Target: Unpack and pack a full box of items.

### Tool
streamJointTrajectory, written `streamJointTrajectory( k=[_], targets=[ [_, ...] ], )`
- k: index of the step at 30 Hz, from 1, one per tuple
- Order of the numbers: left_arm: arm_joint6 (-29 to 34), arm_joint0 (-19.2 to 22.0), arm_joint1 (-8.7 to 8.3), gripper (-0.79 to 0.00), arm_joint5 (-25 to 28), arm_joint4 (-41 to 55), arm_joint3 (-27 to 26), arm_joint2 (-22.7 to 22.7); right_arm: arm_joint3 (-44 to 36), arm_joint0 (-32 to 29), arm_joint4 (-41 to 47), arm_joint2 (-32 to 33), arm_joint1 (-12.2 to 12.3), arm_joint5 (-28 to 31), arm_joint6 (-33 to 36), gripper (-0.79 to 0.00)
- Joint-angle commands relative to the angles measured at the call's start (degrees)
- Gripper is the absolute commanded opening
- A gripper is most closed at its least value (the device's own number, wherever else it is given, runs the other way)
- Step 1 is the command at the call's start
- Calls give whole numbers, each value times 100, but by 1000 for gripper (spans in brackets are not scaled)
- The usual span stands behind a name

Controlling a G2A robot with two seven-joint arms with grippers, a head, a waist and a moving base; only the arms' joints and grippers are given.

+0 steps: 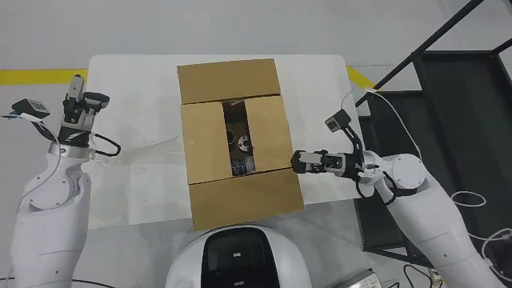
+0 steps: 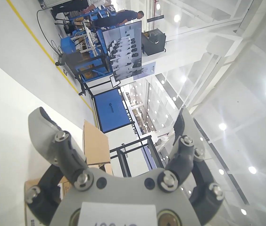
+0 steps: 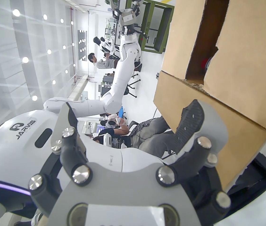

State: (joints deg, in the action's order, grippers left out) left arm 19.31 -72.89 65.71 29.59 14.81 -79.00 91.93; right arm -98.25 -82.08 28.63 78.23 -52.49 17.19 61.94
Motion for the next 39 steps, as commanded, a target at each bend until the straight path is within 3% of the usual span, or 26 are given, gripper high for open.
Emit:
streamJointTrajectory(
  k=[1,10,13,35,39],
  targets=[
    [0,0,0,0,0,0,0,0,-42,251,-251,-226,-33,-306,-173,0],
    [0,0,0,0,0,0,0,0,-90,1326,-1918,-1751,-310,-1433,-1154,0],
    [0,0,0,0,0,0,0,0,20,1521,-1911,-2113,-412,-1600,-1292,0],
    [0,0,0,0,0,0,0,0,6,1516,-1911,-2124,-416,-1585,-1303,0],
    [0,0,0,0,0,0,0,0,24,1755,-2154,-2436,-499,-1625,-1251,0]
  ],
)
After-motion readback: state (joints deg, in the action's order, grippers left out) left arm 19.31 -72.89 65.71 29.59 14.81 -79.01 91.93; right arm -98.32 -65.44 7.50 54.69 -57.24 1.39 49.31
